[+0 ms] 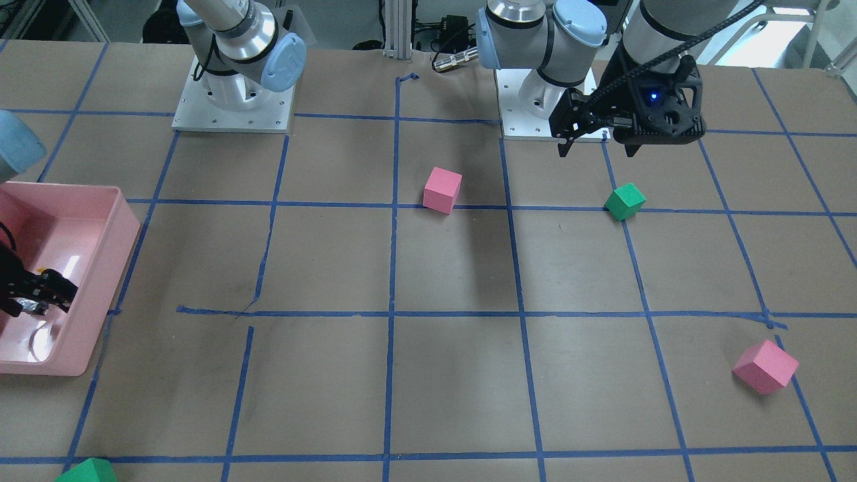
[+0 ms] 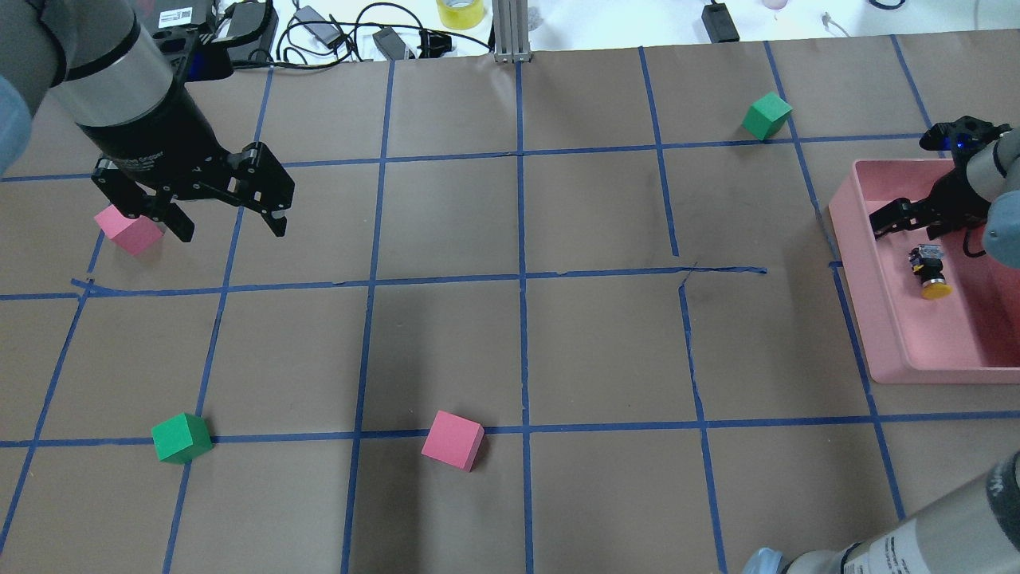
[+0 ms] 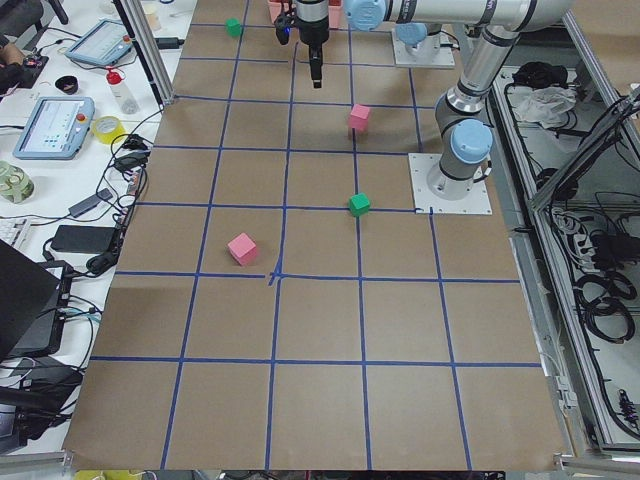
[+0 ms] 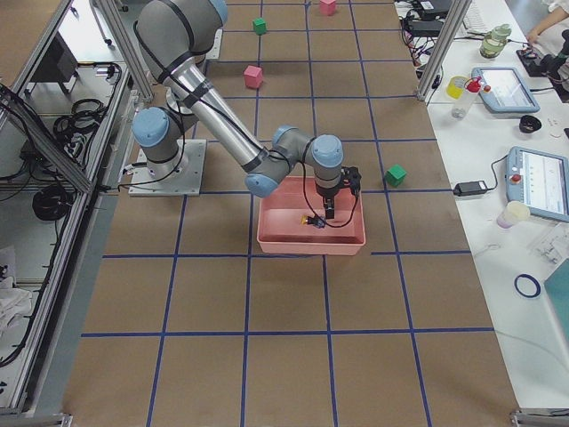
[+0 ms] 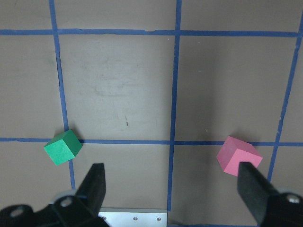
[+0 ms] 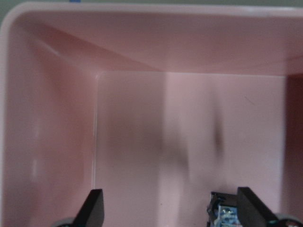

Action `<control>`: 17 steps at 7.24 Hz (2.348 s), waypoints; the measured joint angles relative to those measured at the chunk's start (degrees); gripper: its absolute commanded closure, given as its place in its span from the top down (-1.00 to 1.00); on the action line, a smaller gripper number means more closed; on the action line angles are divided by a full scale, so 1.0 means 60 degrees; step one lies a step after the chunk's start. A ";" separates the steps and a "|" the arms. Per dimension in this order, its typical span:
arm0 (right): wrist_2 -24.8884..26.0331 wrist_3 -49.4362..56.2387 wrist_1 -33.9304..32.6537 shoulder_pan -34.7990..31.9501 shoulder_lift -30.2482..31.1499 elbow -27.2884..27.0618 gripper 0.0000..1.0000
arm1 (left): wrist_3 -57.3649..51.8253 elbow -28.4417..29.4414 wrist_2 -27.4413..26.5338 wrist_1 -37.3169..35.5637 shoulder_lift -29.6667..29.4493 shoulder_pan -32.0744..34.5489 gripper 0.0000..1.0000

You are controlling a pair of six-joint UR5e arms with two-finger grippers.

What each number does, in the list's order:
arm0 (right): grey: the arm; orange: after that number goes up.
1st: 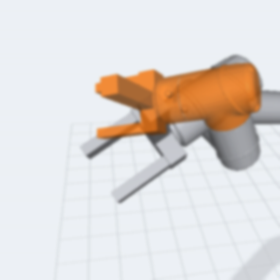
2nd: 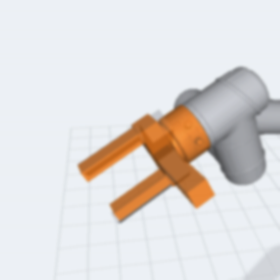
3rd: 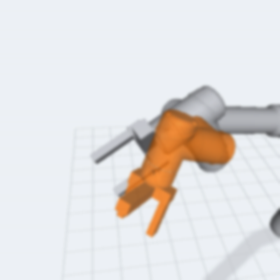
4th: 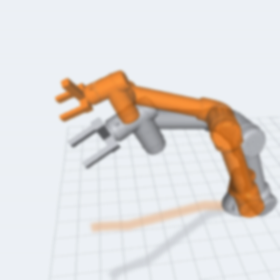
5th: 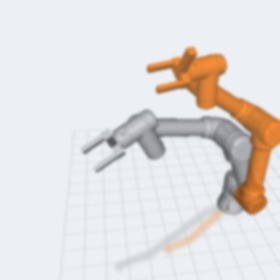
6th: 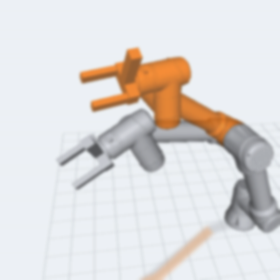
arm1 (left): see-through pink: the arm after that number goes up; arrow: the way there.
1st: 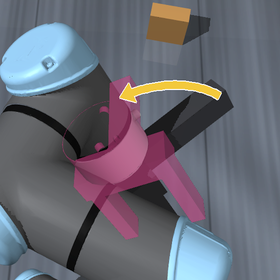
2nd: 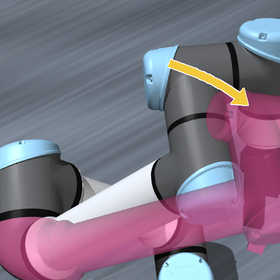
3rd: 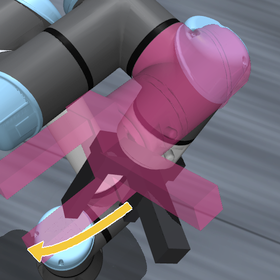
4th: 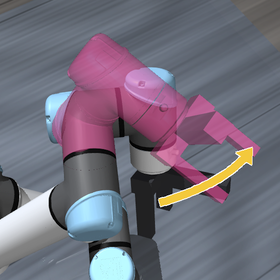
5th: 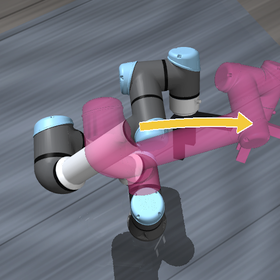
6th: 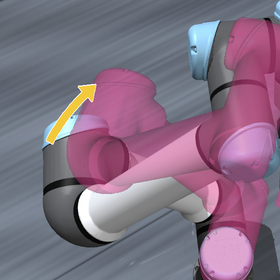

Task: Align button upright
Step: 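Close the right gripper on the switch body and lift it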

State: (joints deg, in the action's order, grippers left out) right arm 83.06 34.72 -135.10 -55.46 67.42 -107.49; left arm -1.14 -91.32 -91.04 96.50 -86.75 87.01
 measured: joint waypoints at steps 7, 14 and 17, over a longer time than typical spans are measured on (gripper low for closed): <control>0.1402 0.0299 -0.0042 0.0000 -0.0048 0.0117 1.00 | 0.0000 -0.0046 0.0015 -0.0035 0.0000 0.0004 1.00; 0.1806 0.0293 -0.0138 0.0000 -0.0138 0.0069 1.00 | 0.0018 -0.0064 0.0013 -0.0043 -0.0024 0.0014 0.93; 0.1806 0.0293 -0.0220 0.0000 -0.0338 0.0042 0.99 | 0.0052 -0.0073 0.0004 -0.0034 -0.0029 0.0015 1.00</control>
State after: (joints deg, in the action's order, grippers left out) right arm 93.90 36.48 -136.42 -55.46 65.39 -107.24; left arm -0.83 -91.75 -91.02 96.30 -86.92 87.10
